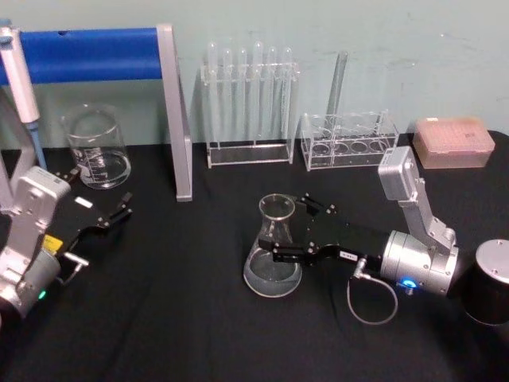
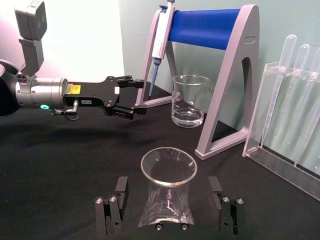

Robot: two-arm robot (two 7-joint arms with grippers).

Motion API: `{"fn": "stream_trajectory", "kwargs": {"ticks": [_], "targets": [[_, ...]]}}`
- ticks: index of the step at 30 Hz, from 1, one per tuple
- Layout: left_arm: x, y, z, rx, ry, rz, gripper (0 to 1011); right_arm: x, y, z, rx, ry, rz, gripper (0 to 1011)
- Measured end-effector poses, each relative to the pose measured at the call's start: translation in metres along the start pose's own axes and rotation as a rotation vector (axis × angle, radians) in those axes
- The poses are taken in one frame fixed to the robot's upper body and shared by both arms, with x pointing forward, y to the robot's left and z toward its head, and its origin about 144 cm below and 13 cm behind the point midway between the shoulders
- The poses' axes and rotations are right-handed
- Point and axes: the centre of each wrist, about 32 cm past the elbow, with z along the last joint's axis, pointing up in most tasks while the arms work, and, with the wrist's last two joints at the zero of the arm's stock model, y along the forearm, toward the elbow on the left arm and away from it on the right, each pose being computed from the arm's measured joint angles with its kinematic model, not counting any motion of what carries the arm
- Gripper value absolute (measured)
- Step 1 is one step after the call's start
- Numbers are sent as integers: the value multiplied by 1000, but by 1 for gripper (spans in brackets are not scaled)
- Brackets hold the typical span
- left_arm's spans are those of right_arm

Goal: Grasp the erlenmeyer flask with one hand, shake it three times, then place it back.

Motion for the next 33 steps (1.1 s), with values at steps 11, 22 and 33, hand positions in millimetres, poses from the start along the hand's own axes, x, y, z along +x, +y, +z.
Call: {"fn": "stream_trajectory", "kwargs": {"ticks": [11, 22, 33], "targets": [[0, 0, 0, 0, 0, 0, 1001, 0, 0, 0, 0, 0, -1, 1000], [0, 0, 0, 0, 0, 0, 1000, 0, 0, 0, 0, 0, 0, 797], [0, 0, 0, 0, 0, 0, 1001, 0, 0, 0, 0, 0, 0, 460]]}}
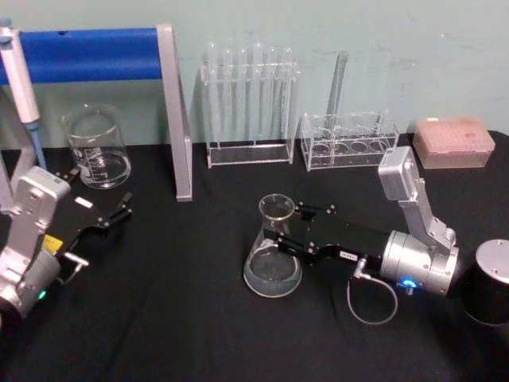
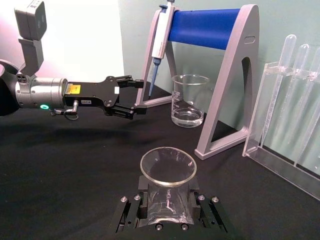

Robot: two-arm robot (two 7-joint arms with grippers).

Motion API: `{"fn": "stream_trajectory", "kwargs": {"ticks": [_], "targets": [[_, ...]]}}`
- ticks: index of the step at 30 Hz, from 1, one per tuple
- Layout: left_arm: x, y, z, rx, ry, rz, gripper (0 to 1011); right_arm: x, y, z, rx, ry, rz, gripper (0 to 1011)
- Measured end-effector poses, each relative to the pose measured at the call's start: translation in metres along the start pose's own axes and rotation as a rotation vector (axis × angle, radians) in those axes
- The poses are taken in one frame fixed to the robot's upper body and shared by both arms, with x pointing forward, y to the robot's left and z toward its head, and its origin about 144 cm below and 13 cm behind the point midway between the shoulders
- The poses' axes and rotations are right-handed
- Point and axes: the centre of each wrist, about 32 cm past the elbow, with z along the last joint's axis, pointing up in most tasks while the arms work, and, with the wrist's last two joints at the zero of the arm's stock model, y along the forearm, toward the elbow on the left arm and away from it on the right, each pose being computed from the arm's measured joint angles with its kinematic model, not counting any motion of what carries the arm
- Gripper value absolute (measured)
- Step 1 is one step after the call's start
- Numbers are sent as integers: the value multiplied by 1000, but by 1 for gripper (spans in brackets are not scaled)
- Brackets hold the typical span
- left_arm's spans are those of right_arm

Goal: Grasp the erlenmeyer flask with one hand, shake it three times, then place it back.

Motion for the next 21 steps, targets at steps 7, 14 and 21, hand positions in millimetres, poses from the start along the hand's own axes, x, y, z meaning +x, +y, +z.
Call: {"fn": "stream_trajectory", "kwargs": {"ticks": [7, 14, 21], "targets": [[0, 0, 0, 0, 0, 0, 1001, 0, 0, 0, 0, 0, 0, 452], [0, 0, 0, 0, 0, 0, 1001, 0, 0, 0, 0, 0, 0, 452], [0, 0, 0, 0, 0, 0, 1001, 0, 0, 0, 1, 1, 1, 452]]}}
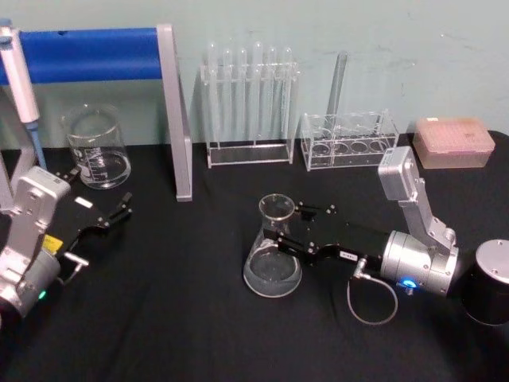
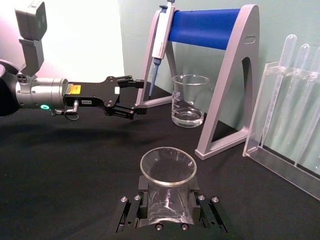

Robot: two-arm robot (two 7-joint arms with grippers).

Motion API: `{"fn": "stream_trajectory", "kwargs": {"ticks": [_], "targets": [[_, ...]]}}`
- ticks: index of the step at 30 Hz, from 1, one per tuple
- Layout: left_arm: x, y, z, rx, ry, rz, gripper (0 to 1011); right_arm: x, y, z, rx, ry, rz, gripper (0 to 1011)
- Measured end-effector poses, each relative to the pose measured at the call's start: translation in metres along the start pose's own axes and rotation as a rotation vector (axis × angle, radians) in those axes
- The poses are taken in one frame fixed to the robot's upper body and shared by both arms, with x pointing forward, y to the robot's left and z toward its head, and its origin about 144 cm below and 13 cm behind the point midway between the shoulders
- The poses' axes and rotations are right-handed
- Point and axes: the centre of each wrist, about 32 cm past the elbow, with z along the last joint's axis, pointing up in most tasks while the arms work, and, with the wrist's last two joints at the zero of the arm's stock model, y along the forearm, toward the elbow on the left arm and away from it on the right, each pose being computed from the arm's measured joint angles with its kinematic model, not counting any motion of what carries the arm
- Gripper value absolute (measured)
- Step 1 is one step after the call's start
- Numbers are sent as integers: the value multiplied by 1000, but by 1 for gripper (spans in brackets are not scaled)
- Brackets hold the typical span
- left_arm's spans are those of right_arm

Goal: Grasp the erlenmeyer flask with one hand, shake it three times, then place it back.

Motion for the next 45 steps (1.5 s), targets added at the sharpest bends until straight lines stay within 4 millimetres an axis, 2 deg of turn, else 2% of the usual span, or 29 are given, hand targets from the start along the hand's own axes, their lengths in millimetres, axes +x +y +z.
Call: {"fn": "stream_trajectory", "kwargs": {"ticks": [6, 13, 27, 36, 45], "targets": [[0, 0, 0, 0, 0, 0, 1001, -4, 0, 1, 19, 17, 13, 452], [0, 0, 0, 0, 0, 0, 1001, -12, -3, 10, 52, 27, -23, 452], [0, 0, 0, 0, 0, 0, 1001, -34, -16, 42, 168, 51, -321, 452], [0, 0, 0, 0, 0, 0, 1001, -43, -30, 46, 193, 59, -501, 452], [0, 0, 0, 0, 0, 0, 1001, -48, -42, 45, 172, 59, -582, 452]]}}
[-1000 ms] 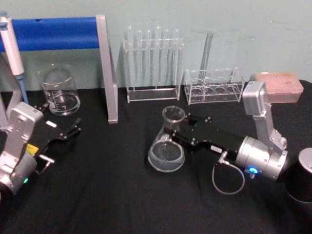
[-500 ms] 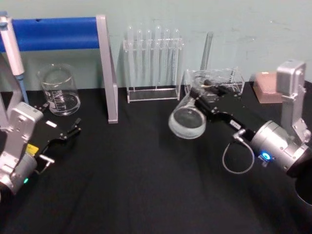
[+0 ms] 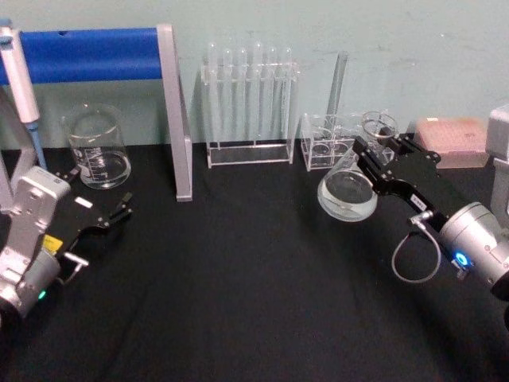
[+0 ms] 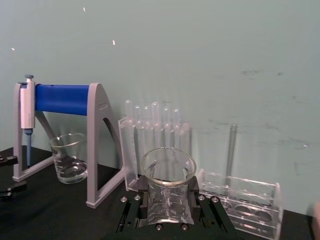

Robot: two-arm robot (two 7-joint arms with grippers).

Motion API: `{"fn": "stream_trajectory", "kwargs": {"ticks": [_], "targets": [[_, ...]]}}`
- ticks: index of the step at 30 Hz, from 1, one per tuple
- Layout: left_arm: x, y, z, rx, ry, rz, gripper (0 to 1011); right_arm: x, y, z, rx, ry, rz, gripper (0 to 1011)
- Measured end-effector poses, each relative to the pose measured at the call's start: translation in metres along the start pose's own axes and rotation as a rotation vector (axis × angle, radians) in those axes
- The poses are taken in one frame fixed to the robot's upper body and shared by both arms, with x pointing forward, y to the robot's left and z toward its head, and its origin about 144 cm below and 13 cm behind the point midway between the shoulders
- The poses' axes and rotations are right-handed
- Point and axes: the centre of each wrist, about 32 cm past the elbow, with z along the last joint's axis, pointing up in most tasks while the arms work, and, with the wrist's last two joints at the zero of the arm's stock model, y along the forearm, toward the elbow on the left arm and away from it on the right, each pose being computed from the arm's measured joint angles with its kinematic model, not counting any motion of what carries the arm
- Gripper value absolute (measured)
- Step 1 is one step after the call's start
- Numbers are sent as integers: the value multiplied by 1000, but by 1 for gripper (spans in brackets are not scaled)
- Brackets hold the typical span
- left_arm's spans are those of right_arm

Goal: Grasp the erlenmeyer flask with one hand, shake it three times, then place it back.

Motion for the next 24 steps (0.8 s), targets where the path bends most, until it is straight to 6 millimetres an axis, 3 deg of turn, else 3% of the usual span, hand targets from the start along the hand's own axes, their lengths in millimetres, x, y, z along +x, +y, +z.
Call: {"fn": "stream_trajectory", "kwargs": {"ticks": [13, 24], "targets": [[0, 0, 0, 0, 0, 0, 1001, 0, -7, 2, -12, -20, -3, 452], [0, 0, 0, 0, 0, 0, 1001, -21, 21, -1, -23, -24, 195, 452]]}}
